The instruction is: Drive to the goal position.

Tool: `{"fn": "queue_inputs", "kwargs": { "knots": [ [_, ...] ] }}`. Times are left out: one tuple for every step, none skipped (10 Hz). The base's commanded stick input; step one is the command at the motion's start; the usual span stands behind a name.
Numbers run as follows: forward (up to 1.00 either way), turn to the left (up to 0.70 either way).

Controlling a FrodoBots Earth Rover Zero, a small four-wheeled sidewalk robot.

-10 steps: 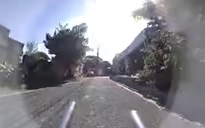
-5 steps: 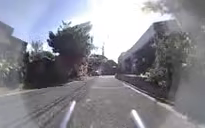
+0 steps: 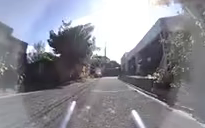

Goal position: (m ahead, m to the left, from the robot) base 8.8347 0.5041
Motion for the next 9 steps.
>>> {"fn": "queue_inputs", "kwargs": {
  "knots": [
    [0.85, -0.27],
    [0.85, -0.33],
    [0.85, -0.34],
    [0.85, -0.34],
    [0.85, -0.34],
    [0.85, -0.34],
    [0.85, -0.09],
    [0.85, 0.10],
    [0.85, 0.17]
  ]
}}
